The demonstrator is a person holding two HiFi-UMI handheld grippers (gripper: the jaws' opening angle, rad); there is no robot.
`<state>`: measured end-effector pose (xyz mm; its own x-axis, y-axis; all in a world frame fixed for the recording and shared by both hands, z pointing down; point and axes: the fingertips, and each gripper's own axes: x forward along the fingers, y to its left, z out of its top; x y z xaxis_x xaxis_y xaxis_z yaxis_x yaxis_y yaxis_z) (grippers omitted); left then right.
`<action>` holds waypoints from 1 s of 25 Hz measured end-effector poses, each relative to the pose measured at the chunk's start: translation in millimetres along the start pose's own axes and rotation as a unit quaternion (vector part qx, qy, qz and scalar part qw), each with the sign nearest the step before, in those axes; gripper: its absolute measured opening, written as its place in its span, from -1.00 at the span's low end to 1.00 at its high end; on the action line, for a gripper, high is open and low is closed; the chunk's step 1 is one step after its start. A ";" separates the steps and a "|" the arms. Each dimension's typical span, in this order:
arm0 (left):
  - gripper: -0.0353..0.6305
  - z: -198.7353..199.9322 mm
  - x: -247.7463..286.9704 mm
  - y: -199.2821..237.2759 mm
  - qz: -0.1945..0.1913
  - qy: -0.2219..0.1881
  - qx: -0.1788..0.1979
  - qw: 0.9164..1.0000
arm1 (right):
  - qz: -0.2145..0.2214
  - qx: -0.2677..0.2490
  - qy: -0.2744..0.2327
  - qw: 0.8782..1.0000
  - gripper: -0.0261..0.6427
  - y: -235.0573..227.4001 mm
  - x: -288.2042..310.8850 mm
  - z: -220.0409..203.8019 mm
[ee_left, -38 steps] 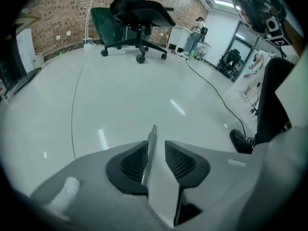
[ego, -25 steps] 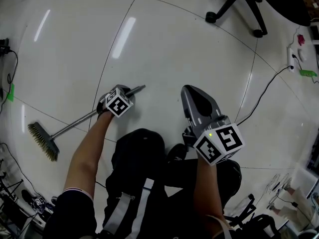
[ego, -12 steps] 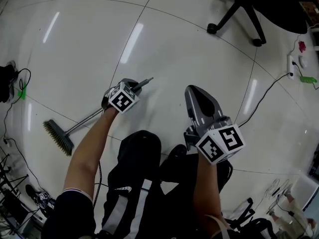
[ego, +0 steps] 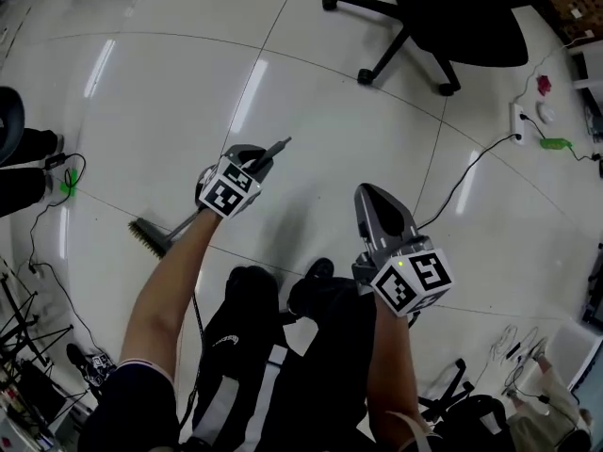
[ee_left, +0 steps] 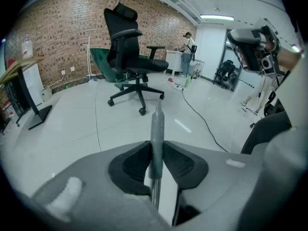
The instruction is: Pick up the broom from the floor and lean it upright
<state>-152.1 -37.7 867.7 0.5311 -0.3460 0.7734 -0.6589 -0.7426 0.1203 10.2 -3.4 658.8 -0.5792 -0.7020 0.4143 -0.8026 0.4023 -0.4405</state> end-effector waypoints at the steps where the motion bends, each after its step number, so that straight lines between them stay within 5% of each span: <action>1: -0.62 16.0 -12.6 -4.1 0.000 -0.002 0.001 1.000 | -0.002 -0.002 0.000 1.000 -0.91 3.0 -11.0 14.0; 13: -0.63 162.1 -129.6 -54.9 0.026 -0.028 0.004 0.999 | -0.020 -0.017 0.008 1.000 -0.91 17.9 -140.0 140.0; 25: -0.62 280.2 -153.6 -51.5 0.038 -0.074 0.026 0.996 | -0.038 -0.030 0.013 0.999 -0.91 0.4 -177.8 200.8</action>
<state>-50.5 -107.0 568.3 0.5567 -0.4796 0.6783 -0.6731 -0.7389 0.0300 141.5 3.5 425.0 -0.5200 -0.7159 0.4660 -0.8506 0.3846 -0.3585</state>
